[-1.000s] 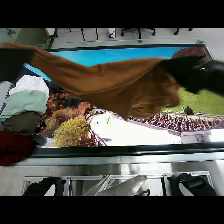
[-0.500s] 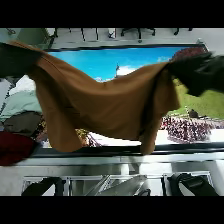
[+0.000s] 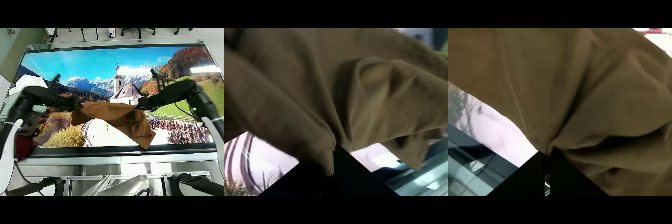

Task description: Fold the shirts.

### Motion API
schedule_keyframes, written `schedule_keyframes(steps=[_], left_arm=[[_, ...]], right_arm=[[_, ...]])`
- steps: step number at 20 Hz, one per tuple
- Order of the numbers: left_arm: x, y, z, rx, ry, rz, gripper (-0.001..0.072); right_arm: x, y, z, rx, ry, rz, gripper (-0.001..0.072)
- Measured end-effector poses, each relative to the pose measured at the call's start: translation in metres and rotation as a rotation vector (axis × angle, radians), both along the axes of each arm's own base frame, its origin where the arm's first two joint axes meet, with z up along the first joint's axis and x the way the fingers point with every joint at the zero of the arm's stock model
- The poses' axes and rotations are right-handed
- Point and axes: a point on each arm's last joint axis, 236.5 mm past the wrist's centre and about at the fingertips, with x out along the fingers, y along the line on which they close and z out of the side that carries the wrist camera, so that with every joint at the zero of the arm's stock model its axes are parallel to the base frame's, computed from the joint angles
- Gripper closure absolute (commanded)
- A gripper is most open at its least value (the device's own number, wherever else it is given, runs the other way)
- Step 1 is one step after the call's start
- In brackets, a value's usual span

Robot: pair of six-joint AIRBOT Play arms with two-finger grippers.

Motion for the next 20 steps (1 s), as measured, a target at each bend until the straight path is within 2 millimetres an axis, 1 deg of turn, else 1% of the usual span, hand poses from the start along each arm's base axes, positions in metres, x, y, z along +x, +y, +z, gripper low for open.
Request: schedule_keyframes(steps=[2,3,4,5,6,7,9,10,12,14,15,17,20], left_arm=[[0.004,0.002,-0.026,0.007,0.04,0.017,0.0693],[0.007,0.002,-0.033,0.009,0.045,0.022,0.0692],[0.012,0.002,-0.035,0.01,0.043,0.026,0.0649],[0.017,0.001,-0.035,0.01,0.037,0.027,0.031],[0.021,0.0,-0.033,0.01,0.026,0.024,0.0019],[0.026,0.0,-0.029,0.008,0.015,0.022,0.0016],[0.032,0.0,-0.017,0.001,0.003,0.005,0.0017],[0.034,0.001,-0.009,-0.003,-0.001,-0.003,0.0017],[0.033,0.009,0.004,-0.009,0.011,-0.019,0.0017],[0.024,0.022,0.009,-0.017,0.046,-0.018,0.0017],[0.019,0.031,0.007,-0.018,0.064,-0.005,0.0017],[0.005,0.046,-0.003,-0.022,0.111,0.032,0.0017],[-0.017,0.059,-0.031,-0.024,0.176,0.088,0.0017]], right_arm=[[0.007,0.002,-0.015,0.01,0.021,-0.028,0.0689],[0.012,0.002,-0.018,0.013,0.015,-0.041,0.0688],[0.015,0.002,-0.018,0.017,0.009,-0.051,0.0651],[0.018,0.002,-0.017,0.021,0.001,-0.058,0.0466],[0.019,0.002,-0.016,0.023,-0.005,-0.061,0.0219],[0.02,0.001,-0.013,0.024,-0.012,-0.064,0.0131],[0.017,-0.004,-0.008,0.025,-0.008,-0.063,0.0125],[0.013,-0.011,-0.005,0.022,0.001,-0.062,0.0125],[0.003,-0.029,0.001,0.007,0.029,-0.072,0.0126],[-0.013,-0.049,0.002,-0.008,0.062,-0.093,0.0127],[-0.023,-0.059,0.001,-0.015,0.079,-0.109,0.0127],[-0.049,-0.073,-0.009,-0.023,0.12,-0.145,0.0127],[-0.096,-0.081,-0.037,-0.026,0.204,-0.202,0.0126]])
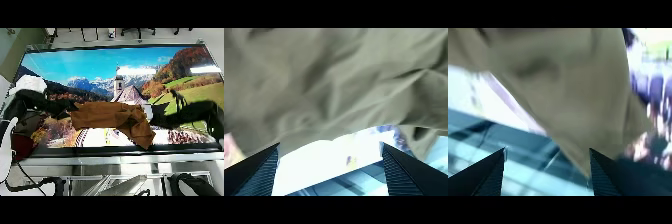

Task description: Fold the shirts.

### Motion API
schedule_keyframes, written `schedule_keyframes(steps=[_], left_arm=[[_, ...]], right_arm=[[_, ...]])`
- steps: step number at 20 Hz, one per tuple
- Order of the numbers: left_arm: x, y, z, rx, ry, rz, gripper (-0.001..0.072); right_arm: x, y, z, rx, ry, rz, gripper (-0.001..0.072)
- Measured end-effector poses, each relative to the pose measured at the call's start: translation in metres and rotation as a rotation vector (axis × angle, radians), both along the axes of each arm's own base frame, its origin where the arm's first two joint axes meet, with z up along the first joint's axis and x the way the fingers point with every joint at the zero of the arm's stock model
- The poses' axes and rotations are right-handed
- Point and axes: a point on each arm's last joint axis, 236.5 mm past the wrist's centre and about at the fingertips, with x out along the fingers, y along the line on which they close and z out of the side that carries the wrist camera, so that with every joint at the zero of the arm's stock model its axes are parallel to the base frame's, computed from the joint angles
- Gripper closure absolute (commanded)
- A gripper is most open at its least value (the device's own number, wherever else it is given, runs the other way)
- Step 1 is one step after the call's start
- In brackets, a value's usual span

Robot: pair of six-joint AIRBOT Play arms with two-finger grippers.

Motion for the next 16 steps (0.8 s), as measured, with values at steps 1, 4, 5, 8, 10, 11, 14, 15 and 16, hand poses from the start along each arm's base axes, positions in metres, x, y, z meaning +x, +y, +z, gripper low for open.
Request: schedule_keyframes(steps=[1,4,5,8,10,11,14,15,16], left_arm=[[-0.007,0.002,-0.01,0.002,0.02,0.015,0.0017],[-0.015,0.008,-0.032,0.015,0.035,0.059,0.0018],[-0.013,0.011,-0.036,0.023,0.024,0.075,0.0018],[-0.005,0.016,-0.043,0.042,-0.007,0.118,0.0018],[-0.004,0.018,-0.046,0.046,-0.008,0.125,0.0018],[-0.006,0.017,-0.049,0.045,0.001,0.123,0.0018],[-0.021,0.014,-0.054,0.039,0.058,0.084,0.0018],[-0.027,0.013,-0.054,0.037,0.078,0.066,0.0018],[-0.033,0.013,-0.054,0.039,0.096,0.049,0.0018]], right_arm=[[-0.013,-0.001,-0.011,-0.001,0.019,-0.023,0.0127],[-0.037,-0.005,-0.04,-0.006,0.069,-0.087,0.0127],[-0.039,-0.006,-0.045,-0.008,0.074,-0.11,0.0127],[-0.029,-0.01,-0.055,-0.006,0.047,-0.194,0.0127],[-0.018,-0.01,-0.058,0.011,0.031,-0.247,0.0127],[-0.015,-0.009,-0.061,0.022,0.036,-0.268,0.0127],[-0.009,-0.008,-0.073,0.04,0.069,-0.309,0.0129],[-0.01,-0.006,-0.076,0.046,0.082,-0.313,0.013],[-0.011,-0.005,-0.078,0.05,0.094,-0.312,0.0131]])
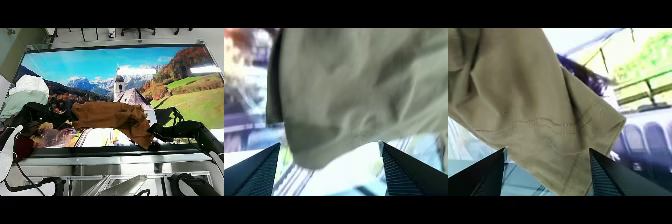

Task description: Fold the shirts.

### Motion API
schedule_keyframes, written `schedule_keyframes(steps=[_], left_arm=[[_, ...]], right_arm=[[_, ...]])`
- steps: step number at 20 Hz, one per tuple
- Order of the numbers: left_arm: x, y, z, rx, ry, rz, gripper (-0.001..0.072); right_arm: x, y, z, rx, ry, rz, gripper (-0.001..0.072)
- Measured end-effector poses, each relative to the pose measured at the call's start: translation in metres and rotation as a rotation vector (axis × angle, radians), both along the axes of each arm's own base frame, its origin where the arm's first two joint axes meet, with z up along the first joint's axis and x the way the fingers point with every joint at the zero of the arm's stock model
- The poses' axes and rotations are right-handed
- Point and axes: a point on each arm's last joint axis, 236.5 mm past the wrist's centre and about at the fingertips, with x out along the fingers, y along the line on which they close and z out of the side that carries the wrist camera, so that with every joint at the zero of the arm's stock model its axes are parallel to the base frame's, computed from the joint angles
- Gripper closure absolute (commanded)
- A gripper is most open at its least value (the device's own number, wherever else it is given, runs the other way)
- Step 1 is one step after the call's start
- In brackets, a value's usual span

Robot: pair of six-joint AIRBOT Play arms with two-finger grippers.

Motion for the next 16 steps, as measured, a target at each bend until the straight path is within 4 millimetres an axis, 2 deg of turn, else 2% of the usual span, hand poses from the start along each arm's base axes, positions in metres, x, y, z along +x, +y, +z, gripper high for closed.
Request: schedule_keyframes(steps=[4,6,7,8,9,11,12,14,16], left_arm=[[-0.019,-0.006,-0.003,-0.002,0.033,-0.027,0.0018],[-0.02,-0.014,-0.01,0.0,0.027,-0.021,0.0018],[-0.018,-0.02,-0.014,-0.002,0.023,-0.022,0.0019],[-0.016,-0.028,-0.017,-0.004,0.02,-0.028,0.0057],[-0.014,-0.035,-0.019,-0.008,0.017,-0.041,0.0212],[-0.006,-0.049,-0.021,-0.006,0.001,-0.071,0.067],[-0.002,-0.056,-0.02,-0.007,-0.012,-0.088,0.069],[0.007,-0.069,-0.012,-0.01,-0.043,-0.119,0.0691],[0.018,-0.078,0.001,-0.014,-0.087,-0.143,0.0692]], right_arm=[[-0.001,0.003,-0.003,0.015,0.016,-0.003,0.0136],[0.001,0.004,-0.006,0.015,0.017,-0.007,0.014],[0.002,0.005,-0.007,0.017,0.017,-0.012,0.0241],[0.003,0.006,-0.009,0.017,0.019,-0.014,0.0401],[0.005,0.007,-0.01,0.019,0.02,-0.014,0.0489],[0.008,0.01,-0.012,0.023,0.015,-0.01,0.0481],[0.01,0.011,-0.012,0.022,0.01,-0.012,0.0484],[0.019,0.01,-0.01,0.013,-0.02,-0.016,0.0687],[0.029,0.009,-0.007,0.003,-0.056,-0.016,0.0689]])
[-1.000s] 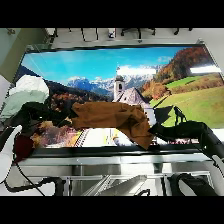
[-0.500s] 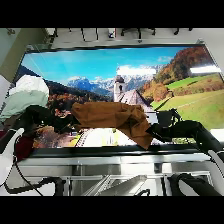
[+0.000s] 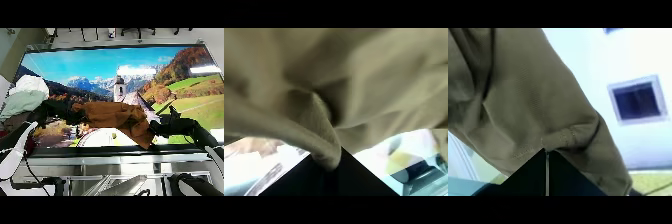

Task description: Fold the shirts.

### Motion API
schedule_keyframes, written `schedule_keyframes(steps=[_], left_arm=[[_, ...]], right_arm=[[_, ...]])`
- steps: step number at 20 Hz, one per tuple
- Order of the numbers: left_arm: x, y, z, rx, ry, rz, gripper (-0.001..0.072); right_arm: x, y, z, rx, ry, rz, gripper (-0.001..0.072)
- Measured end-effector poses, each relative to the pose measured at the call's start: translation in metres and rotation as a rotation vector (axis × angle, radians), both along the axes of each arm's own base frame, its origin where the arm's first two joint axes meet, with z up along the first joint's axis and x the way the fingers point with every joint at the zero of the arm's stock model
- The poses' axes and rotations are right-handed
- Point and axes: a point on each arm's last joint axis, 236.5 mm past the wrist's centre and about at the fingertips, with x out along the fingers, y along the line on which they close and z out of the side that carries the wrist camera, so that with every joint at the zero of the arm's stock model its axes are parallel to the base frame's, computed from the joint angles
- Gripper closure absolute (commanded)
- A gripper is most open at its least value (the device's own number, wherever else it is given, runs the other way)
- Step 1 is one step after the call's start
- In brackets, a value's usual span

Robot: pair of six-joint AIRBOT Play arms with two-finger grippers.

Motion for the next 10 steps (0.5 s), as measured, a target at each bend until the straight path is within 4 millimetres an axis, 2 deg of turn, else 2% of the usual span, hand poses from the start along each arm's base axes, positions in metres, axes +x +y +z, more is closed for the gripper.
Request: schedule_keyframes(steps=[2,4,6,7,8,9,10], left_arm=[[0.01,-0.006,0.022,-0.014,-0.048,-0.014,0.0692],[0.026,-0.006,0.055,-0.026,-0.128,-0.006,0.0692],[0.044,-0.002,0.106,-0.042,-0.248,0.021,0.0692],[0.052,0.002,0.141,-0.05,-0.332,0.037,0.0692],[0.059,0.006,0.178,-0.06,-0.419,0.057,0.0692],[0.062,0.011,0.224,-0.071,-0.522,0.08,0.0692],[0.061,0.015,0.269,-0.082,-0.626,0.099,0.0692]], right_arm=[[0.01,-0.001,0.007,-0.01,-0.04,0.01,0.0689],[0.027,-0.004,0.022,-0.019,-0.098,0.019,0.069],[0.053,-0.01,0.057,-0.02,-0.191,0.023,0.0689],[0.068,-0.014,0.086,-0.018,-0.256,0.026,0.069],[0.084,-0.02,0.125,-0.021,-0.343,0.03,0.069],[0.096,-0.026,0.168,-0.028,-0.435,0.031,0.069],[0.105,-0.034,0.221,-0.045,-0.552,0.034,0.069]])
